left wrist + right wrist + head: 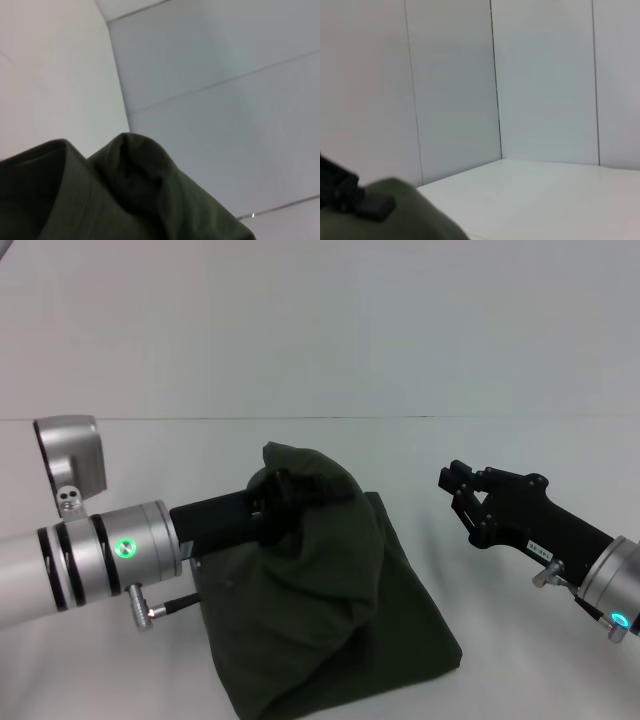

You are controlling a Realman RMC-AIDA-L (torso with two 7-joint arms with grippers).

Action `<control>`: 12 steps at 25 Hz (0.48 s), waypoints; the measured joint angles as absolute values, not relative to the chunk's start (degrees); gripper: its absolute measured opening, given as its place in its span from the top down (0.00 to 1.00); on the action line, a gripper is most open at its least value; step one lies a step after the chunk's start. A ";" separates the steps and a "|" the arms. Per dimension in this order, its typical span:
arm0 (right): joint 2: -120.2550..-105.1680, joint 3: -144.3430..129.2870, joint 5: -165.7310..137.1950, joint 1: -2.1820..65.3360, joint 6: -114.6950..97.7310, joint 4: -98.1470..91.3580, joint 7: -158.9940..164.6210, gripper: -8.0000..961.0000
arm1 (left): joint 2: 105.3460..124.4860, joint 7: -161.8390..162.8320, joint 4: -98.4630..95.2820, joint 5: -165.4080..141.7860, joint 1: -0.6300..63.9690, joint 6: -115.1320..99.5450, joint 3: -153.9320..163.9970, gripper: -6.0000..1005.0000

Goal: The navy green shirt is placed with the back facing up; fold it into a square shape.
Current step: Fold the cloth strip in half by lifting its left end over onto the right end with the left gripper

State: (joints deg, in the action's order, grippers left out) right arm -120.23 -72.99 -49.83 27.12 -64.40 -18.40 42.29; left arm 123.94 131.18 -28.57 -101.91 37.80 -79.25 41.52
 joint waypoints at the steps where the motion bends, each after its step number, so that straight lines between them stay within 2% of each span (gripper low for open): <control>1: -120.23 -72.76 -49.83 27.10 -64.54 -18.39 42.28 0.90 | 123.96 130.74 -28.00 -101.86 38.01 -78.98 41.92 0.89; 4: -120.23 -71.97 -49.83 27.02 -65.17 -18.13 42.27 0.87 | 123.99 129.26 -26.81 -101.70 38.52 -78.51 41.96 0.89; 7: -120.23 -71.17 -49.83 27.00 -65.60 -17.75 42.27 0.77 | 124.07 127.41 -26.09 -101.60 38.95 -78.22 42.16 0.89; 12: -120.23 -70.56 -49.83 26.98 -65.95 -17.66 42.27 0.77 | 124.30 124.17 -25.05 -100.57 39.30 -78.08 42.19 0.87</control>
